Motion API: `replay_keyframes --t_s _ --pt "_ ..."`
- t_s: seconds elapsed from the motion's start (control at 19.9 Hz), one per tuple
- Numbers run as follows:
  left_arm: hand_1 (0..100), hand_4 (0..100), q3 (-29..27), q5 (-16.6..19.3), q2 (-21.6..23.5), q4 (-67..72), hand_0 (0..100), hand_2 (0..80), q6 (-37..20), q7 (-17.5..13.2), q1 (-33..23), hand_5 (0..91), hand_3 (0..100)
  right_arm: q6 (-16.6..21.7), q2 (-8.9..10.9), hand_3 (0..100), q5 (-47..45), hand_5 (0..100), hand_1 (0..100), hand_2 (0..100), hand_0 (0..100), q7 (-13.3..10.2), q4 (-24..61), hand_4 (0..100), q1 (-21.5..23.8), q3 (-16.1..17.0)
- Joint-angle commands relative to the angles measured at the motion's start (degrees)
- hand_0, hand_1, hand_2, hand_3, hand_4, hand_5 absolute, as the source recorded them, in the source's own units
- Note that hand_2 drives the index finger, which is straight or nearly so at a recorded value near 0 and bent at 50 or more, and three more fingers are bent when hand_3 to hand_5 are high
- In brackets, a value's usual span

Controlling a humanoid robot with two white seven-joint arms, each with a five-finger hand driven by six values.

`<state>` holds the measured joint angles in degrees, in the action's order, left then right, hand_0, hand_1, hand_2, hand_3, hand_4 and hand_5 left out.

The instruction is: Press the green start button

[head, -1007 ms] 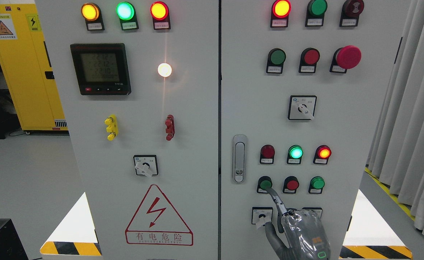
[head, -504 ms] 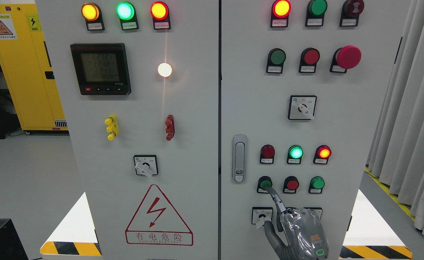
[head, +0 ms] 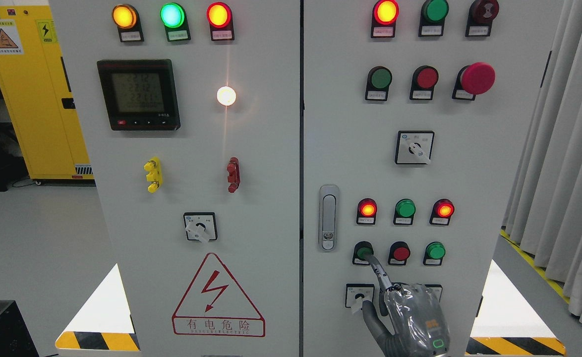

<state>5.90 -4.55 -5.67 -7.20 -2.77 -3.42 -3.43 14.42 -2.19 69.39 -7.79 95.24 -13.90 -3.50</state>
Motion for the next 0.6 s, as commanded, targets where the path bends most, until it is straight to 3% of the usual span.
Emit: replay_keyframes --t_s 0.0,0.55 --pt "56 0 -0.01 -0.02 -0.04 -0.01 12 0.0 0.05 -0.01 0.09 0.0 0 -0.09 -0.01 91 -0.05 100 89 0 67 0.14 -1.99 97 -0.51 -0.11" --pt "56 0 -0.01 -0.02 0.05 -0.01 12 0.0 0.05 -0.01 0.00 0.0 0 -0.09 -0.09 91 -0.66 100 90 0 68 -0.03 -1.55 97 -0.51 -0.11"
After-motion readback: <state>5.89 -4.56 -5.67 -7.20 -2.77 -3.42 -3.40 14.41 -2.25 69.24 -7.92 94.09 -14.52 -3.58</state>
